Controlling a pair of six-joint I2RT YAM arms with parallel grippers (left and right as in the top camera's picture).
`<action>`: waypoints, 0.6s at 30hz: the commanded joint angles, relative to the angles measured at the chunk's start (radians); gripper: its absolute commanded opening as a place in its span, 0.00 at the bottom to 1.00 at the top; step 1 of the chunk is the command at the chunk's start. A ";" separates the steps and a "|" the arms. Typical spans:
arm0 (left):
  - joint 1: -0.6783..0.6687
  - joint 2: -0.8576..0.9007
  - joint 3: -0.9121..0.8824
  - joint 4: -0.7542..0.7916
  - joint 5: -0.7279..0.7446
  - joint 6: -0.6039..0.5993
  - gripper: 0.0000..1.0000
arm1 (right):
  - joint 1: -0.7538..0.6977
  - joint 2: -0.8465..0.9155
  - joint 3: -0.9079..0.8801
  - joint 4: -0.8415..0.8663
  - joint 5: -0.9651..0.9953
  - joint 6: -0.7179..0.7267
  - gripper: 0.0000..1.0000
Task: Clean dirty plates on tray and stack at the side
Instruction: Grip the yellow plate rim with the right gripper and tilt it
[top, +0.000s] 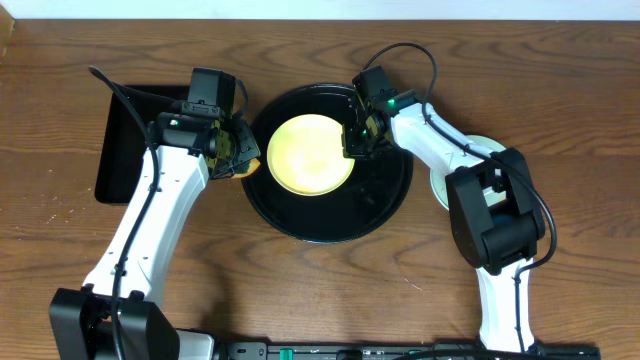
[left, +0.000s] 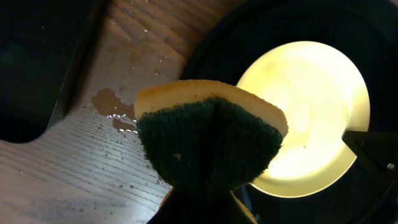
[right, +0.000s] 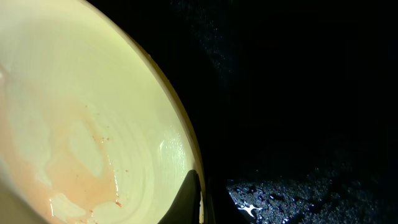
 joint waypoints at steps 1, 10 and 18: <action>0.005 -0.001 -0.007 0.001 -0.013 0.010 0.09 | 0.008 0.045 -0.011 -0.009 0.008 0.014 0.01; 0.005 -0.001 -0.007 0.001 -0.013 0.010 0.09 | 0.003 -0.070 -0.011 -0.043 0.012 0.007 0.01; 0.005 -0.001 -0.007 0.001 -0.013 0.010 0.09 | 0.004 -0.144 -0.011 -0.070 0.032 0.007 0.01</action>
